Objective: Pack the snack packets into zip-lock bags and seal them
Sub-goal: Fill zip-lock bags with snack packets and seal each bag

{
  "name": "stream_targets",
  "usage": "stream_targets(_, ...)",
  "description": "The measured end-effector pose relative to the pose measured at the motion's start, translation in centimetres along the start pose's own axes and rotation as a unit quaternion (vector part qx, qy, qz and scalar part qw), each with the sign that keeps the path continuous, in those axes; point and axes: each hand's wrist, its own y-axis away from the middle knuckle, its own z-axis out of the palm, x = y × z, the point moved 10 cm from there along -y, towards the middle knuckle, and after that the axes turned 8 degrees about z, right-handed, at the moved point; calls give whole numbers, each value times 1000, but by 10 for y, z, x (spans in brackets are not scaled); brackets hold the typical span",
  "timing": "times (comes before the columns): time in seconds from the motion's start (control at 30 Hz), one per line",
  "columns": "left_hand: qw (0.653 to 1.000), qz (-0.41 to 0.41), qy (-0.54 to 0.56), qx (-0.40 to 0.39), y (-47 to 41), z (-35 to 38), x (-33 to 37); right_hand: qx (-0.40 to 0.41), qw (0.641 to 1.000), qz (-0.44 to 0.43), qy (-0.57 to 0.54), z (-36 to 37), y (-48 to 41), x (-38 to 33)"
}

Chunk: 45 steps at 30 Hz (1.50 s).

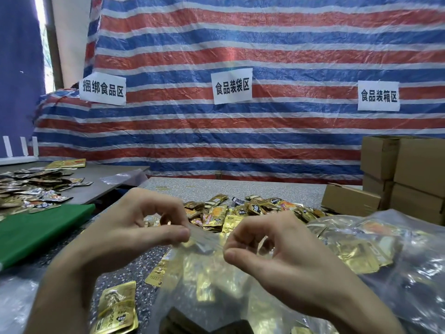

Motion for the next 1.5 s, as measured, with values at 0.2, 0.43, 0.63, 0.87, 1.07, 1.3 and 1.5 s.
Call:
stream_targets(0.2,999,-8,-3,41,11,-20,-23,-17,999,27,-8,-3,-4,17)
stream_targets(0.43,998,3,-13,59,20,-34,-40,-28,998,44,-25,-9,-3,28)
stream_targets(0.63,997,-21,-22,76,36,-55,-70,-57,995,63,-48,-12,0,34)
stream_targets(0.87,989,-97,-50,96,54,-78,-111,-65,994,75,-43,-17,3,40)
stream_targets(1.07,991,-96,-29,89,45,-65,-100,-18,997,78,22,-24,1,37)
stream_targets(1.3,998,-31,11,52,-3,0,-13,-127,981,147,1,16,10,36)
stream_targets(1.5,995,-14,-1,104,-21,19,28,-63,984,168,-18,18,-5,35)
